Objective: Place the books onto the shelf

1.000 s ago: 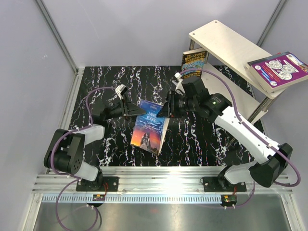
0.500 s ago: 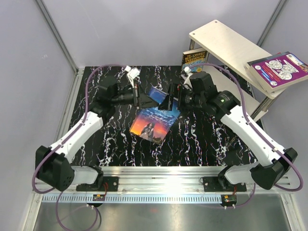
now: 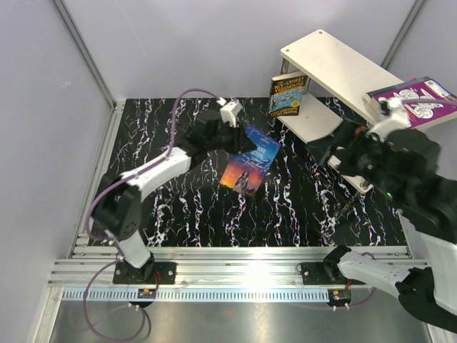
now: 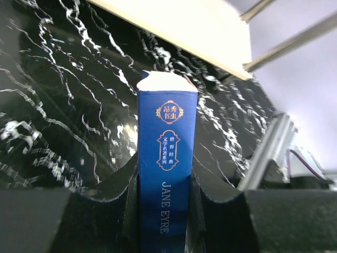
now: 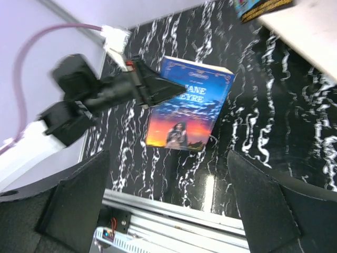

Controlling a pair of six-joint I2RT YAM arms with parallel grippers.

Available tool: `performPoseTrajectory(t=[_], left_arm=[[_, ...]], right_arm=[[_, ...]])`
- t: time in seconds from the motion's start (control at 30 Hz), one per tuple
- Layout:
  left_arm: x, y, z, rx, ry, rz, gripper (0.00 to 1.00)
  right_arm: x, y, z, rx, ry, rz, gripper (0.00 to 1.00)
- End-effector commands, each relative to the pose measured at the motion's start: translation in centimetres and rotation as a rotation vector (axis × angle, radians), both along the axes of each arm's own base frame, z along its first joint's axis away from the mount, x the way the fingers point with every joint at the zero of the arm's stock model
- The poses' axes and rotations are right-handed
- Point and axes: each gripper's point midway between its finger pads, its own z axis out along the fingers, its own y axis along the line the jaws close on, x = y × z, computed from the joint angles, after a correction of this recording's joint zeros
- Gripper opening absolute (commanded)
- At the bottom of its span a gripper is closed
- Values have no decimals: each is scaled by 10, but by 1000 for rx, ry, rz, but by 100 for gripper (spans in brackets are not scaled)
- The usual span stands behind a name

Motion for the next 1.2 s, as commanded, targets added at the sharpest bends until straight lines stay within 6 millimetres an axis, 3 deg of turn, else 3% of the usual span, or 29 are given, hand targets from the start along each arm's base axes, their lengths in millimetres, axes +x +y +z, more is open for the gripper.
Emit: performPoseTrajectory(t=[0.0, 0.07, 0.1, 0.3, 0.4, 0.5, 0.6, 0.63, 0.7, 0.87, 1.0, 1.17], left_arm=[[24, -44, 108, -248, -275, 2, 0], [38, -60, 102, -264, -284, 14, 0], [45, -67, 123, -302, -324, 20, 0], [81, -90, 167, -459, -421, 48, 0], [98, -101, 163, -499, -437, 61, 0], [108, -101, 179, -577, -525, 97, 0], [123, -103, 174, -608, -587, 140, 0], [132, -109, 157, -590, -599, 145, 0], [136, -112, 167, -611, -666, 148, 0], [155, -119, 153, -616, -779, 197, 0], [162, -116, 178, -631, -914, 252, 0], [160, -117, 188, -661, -976, 246, 0]], right_arm=[[-11, -37, -12, -32, 26, -149, 100], [-16, -46, -9, -21, 15, -178, 100], [-20, -51, -7, -11, 8, -189, 100], [-27, -72, -2, -23, -7, -261, 100], [-26, -75, -9, -40, 5, -281, 100], [-23, -76, -15, -51, 14, -300, 100], [-21, -75, -22, -54, 25, -308, 100], [-20, -75, -24, -56, 26, -314, 100], [-18, -75, -30, -63, 39, -318, 100], [-14, -69, -42, -78, 66, -312, 100], [-12, -65, -52, -80, 92, -310, 100], [-11, -61, -67, -76, 123, -309, 100]])
